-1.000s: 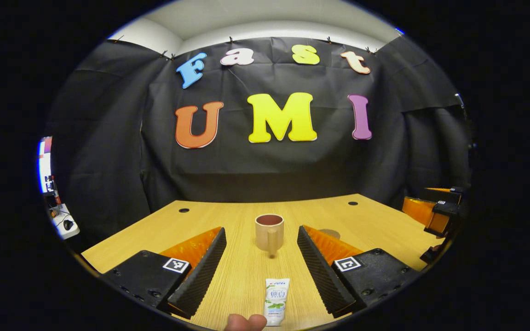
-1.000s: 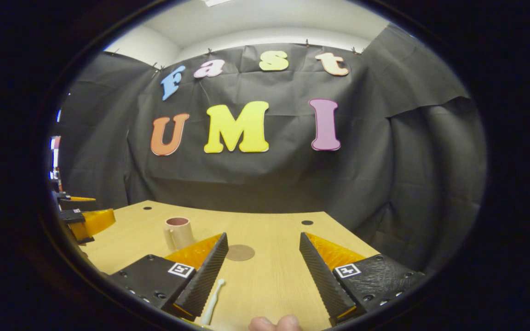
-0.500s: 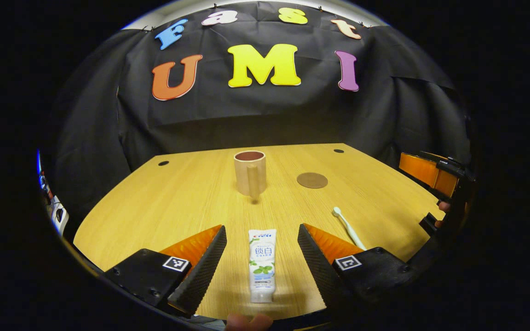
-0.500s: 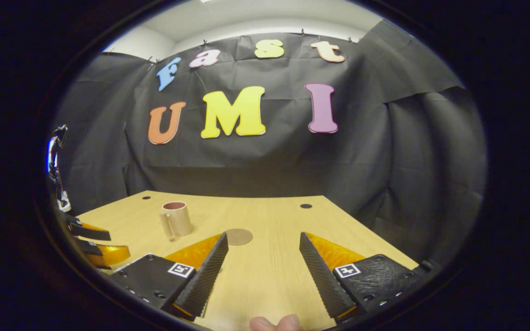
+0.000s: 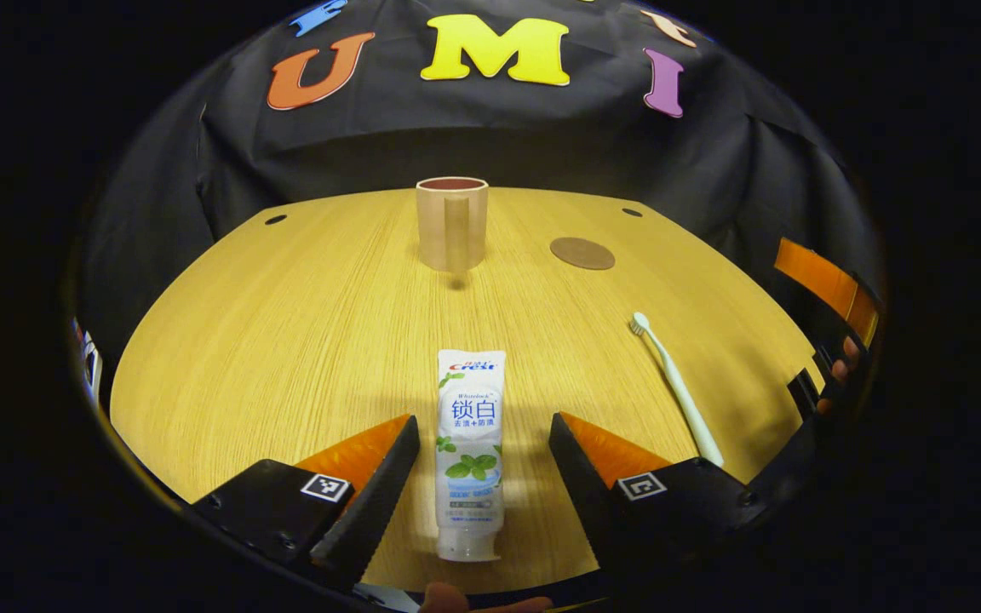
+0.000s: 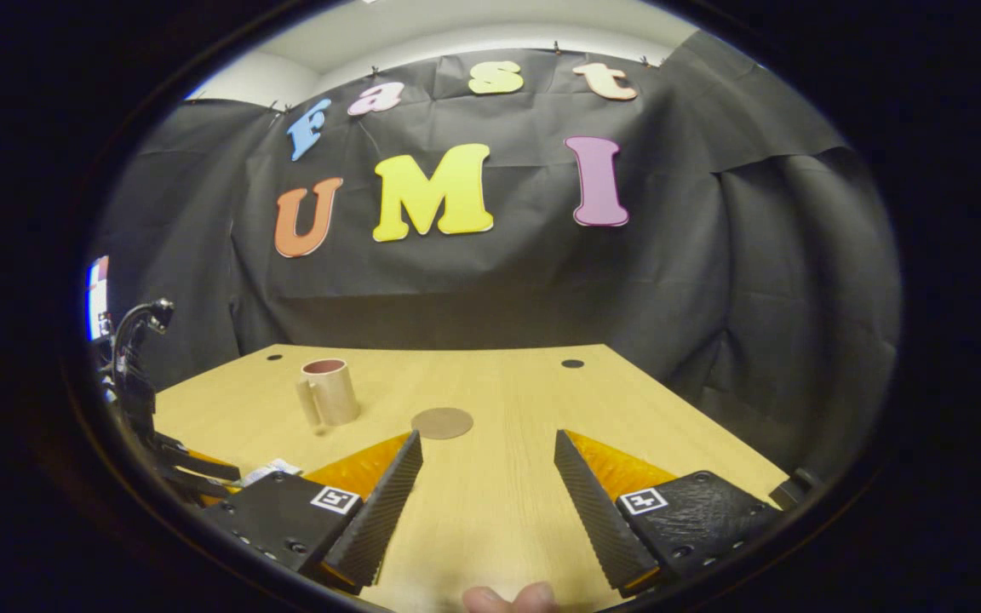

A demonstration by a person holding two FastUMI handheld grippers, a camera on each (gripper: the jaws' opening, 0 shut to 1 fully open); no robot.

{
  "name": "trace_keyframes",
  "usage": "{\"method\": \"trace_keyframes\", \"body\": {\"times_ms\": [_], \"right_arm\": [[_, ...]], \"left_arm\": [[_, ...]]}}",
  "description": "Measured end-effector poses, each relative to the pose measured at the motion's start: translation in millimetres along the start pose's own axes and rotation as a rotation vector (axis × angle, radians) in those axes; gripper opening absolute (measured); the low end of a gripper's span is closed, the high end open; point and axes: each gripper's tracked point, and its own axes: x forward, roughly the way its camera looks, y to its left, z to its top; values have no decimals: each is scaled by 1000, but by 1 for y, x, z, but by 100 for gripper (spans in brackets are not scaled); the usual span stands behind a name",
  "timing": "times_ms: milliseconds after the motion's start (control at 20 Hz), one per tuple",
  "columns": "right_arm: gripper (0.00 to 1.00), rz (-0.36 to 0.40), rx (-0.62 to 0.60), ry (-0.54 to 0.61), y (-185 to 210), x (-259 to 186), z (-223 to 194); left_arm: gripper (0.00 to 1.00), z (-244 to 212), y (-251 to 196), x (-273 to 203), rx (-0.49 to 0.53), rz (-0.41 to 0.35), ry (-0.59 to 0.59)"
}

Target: Put the toothbrush and toothpaste on the desktop into the cup, then pick up the cup and place it on the coaster on the desktop.

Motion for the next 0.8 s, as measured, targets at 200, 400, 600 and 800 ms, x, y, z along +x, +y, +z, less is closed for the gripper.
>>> {"method": "trace_keyframes", "body": {"times_ms": [200,400,600,800], "right_arm": [[96,3,6,8,0,3,-3],[96,14,-4,21,7,5,-9],[94,28,-9,21,14,3,-7],[94,40,-12,27,21,3,-11]], "left_arm": [[84,0,0,3,4,19,11],[74,-2,4,4,7,54,31],[51,-1,7,4,-3,88,31],[44,-1,6,1,-39,87,44]]}}
